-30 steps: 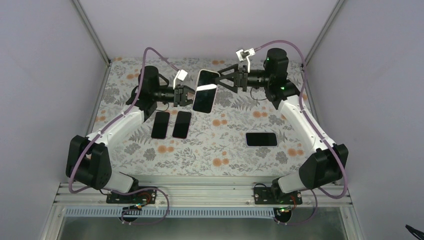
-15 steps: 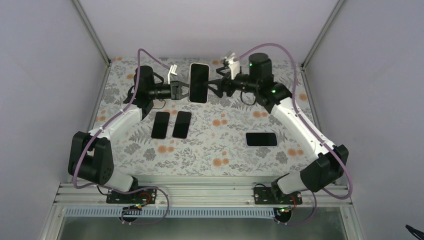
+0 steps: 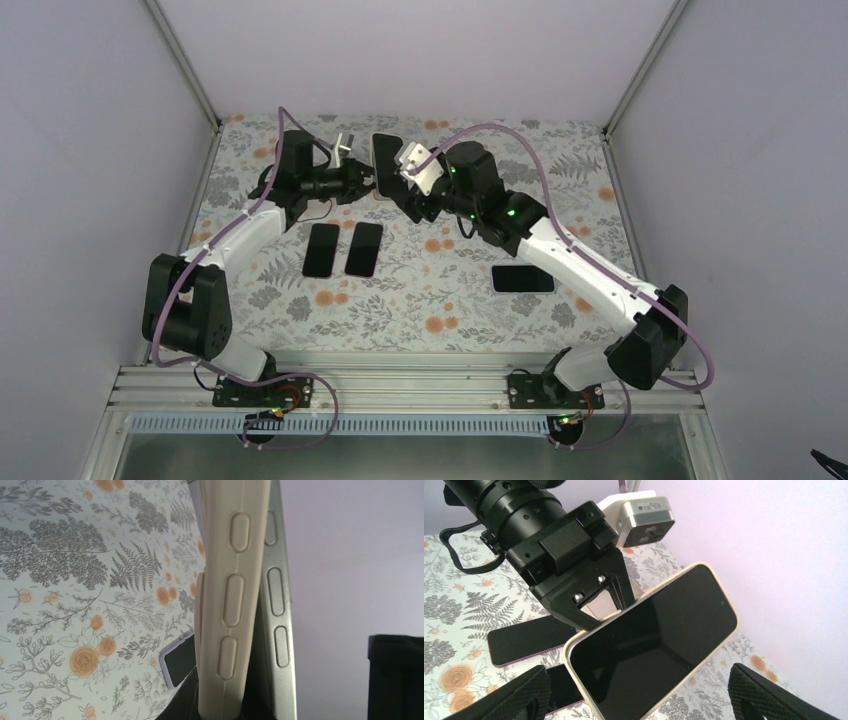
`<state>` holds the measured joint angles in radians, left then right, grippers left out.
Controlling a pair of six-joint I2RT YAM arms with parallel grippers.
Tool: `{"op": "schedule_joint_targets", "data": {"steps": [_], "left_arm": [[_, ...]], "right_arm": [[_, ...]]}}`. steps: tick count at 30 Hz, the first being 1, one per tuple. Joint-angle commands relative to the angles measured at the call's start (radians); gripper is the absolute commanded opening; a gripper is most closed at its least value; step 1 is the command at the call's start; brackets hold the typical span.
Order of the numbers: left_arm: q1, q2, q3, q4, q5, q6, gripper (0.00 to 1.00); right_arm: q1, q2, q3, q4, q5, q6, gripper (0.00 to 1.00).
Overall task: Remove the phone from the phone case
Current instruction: Remove the phone case from the phone.
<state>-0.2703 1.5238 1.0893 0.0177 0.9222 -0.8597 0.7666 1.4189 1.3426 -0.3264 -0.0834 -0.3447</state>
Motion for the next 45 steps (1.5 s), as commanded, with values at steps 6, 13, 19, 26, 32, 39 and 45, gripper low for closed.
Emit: {"op": "schedule_joint_targets", "data": {"steps": [6,13,19,26,32,39,45], "left_arm": [[0.006,0.01,0.042,0.0,-0.02,-0.037,0.02],[0.006,0.017,0.044,0.003,-0.016,-0.045,0.02],[0.005,0.023,0.041,0.008,-0.013,-0.051,0.02],[0.005,0.023,0.035,0.008,-0.014,-0.067,0.02],[0.005,0.027,0.029,0.022,-0.007,-0.089,0.02],[0.005,0.033,0.018,0.033,-0.003,-0.103,0.02],[0.008,0.035,0.004,0.022,-0.035,-0.101,0.02]], "right_arm": [[0.067,0.057,-0.006,0.075,0.125,-0.068,0.83],[0.108,0.101,-0.019,0.118,0.203,-0.079,0.83],[0.113,0.123,-0.042,0.178,0.258,-0.079,0.81],[0.124,0.157,-0.078,0.255,0.377,-0.131,0.75],[0.143,0.171,-0.147,0.387,0.508,-0.235,0.73],[0.151,0.182,-0.203,0.511,0.588,-0.34,0.54],[0.152,0.164,-0.176,0.518,0.619,-0.383,0.23]]}}
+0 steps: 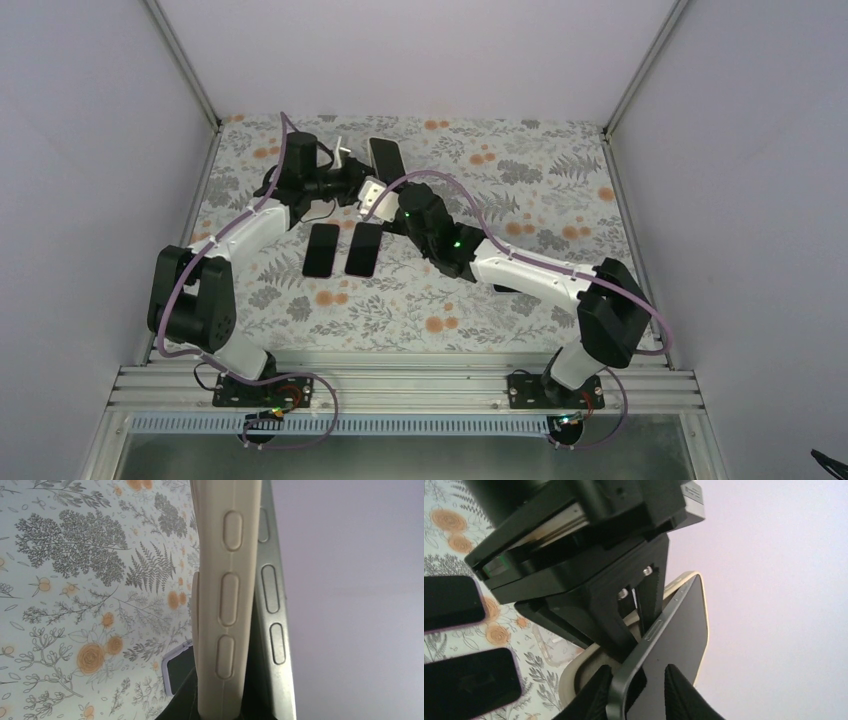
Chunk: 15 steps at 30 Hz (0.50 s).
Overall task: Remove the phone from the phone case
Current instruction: Remove the phone case from the phone.
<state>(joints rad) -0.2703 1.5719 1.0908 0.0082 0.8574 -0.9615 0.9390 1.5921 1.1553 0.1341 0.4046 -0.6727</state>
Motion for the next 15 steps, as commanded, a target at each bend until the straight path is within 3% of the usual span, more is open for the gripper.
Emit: {"op": "schedule_joint_targets", "data": {"steps": [1,4,15], "left_arm": [[0.011,-0.011,-0.001,0.03,0.026,0.0,0.02],[0.017,0.001,-0.005,0.028,0.018,-0.008,0.02],[0.054,0.003,-0.002,-0.076,-0.108,0.06,0.02]], "right_arm": [[-0.02,-0.013,0.018,0.057,0.139,-0.063,0.19],[-0.02,-0.036,0.036,0.042,0.149,-0.074,0.05],[-0.055,-0.073,0.141,-0.129,0.062,0.057,0.04]]}}
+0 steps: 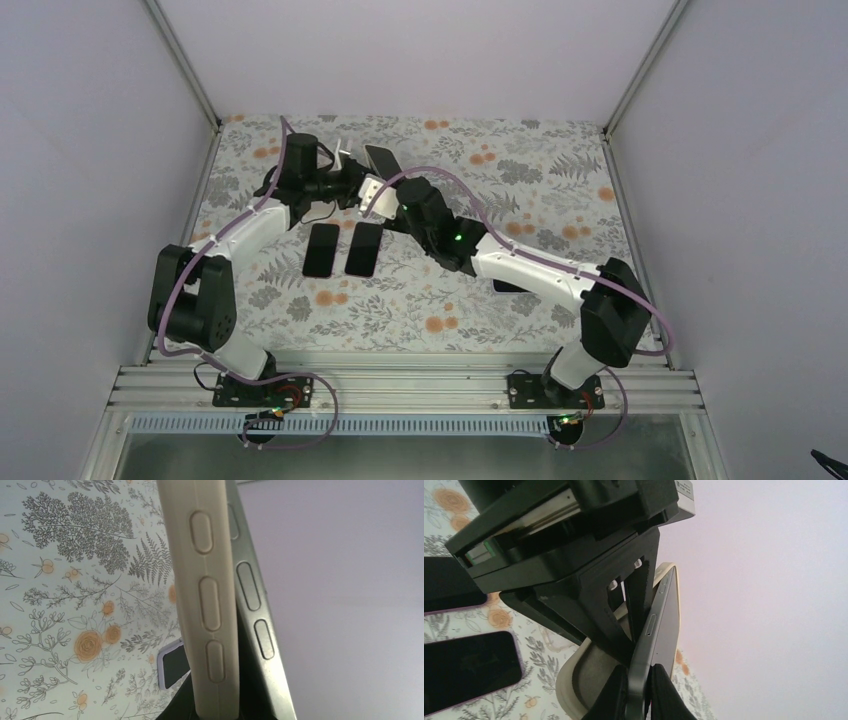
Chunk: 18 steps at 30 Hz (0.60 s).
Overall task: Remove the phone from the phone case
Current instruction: Remove the phone case from the phone.
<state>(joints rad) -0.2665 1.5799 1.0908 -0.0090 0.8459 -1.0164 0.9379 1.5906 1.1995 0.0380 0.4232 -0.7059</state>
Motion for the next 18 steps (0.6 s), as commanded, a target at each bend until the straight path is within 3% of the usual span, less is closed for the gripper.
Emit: {"op": "schedule_joint_targets", "data": {"steps": [1,18], "left_arm": [[0.057,-0.007,-0.005,-0.068,-0.112,0.123,0.02],[0.091,-0.009,-0.004,-0.137,-0.237,0.23,0.03]], "right_arm": [[-0.058,-0.073,0.109,-0.052,0.028,0.107,0.04],[-0.198,-0.13,0.263,-0.271,-0.197,0.299,0.04]]}}
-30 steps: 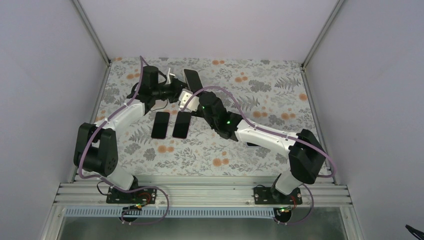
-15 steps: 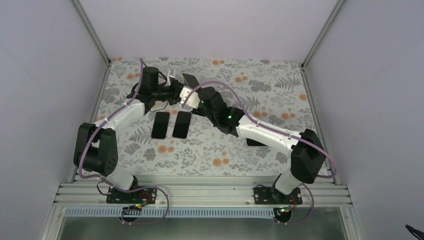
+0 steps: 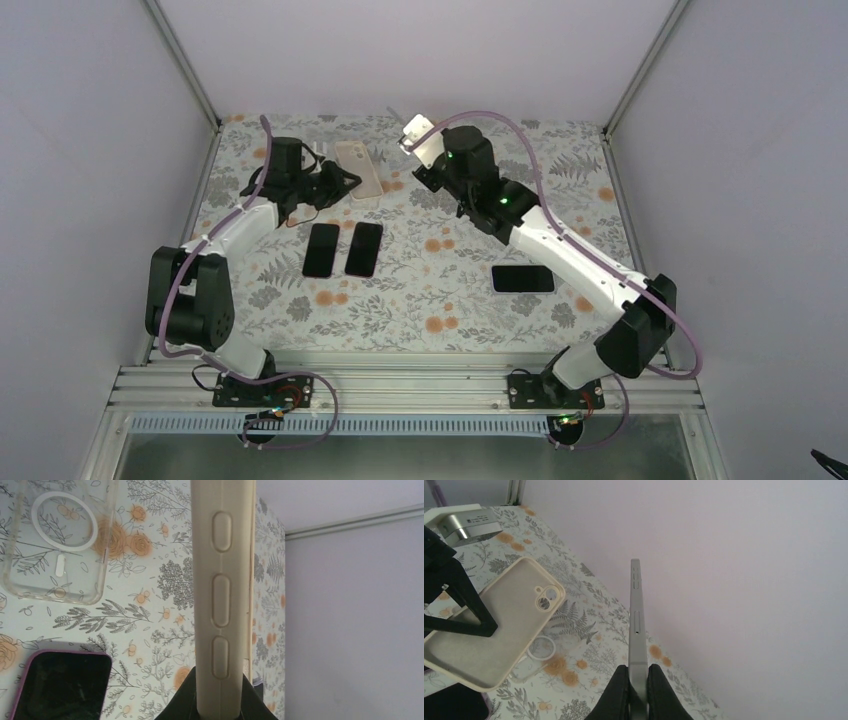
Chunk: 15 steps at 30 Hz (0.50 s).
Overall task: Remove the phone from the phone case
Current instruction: Place the phone case at the center of the board.
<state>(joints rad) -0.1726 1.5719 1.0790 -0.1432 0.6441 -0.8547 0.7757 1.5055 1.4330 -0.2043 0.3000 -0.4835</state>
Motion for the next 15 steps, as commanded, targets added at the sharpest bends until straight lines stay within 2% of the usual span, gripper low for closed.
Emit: {"op": "schedule_joint_targets", "data": {"steps": [1,7,15], "left_arm": [[-0.002,0.003,0.011,-0.004,-0.04,0.088,0.02],[-0.003,0.031,0.054,-0.015,-0.044,0.18,0.02],[-0.014,0.104,0.15,-0.067,-0.031,0.257,0.02]], "right_arm": [[-0.053,-0.053,0.027,-0.039,-0.089,0.085,0.04],[-0.137,-0.114,-0.024,-0.061,-0.174,0.133,0.04],[-0.179,-0.15,-0.073,-0.066,-0.225,0.158,0.04]]}}
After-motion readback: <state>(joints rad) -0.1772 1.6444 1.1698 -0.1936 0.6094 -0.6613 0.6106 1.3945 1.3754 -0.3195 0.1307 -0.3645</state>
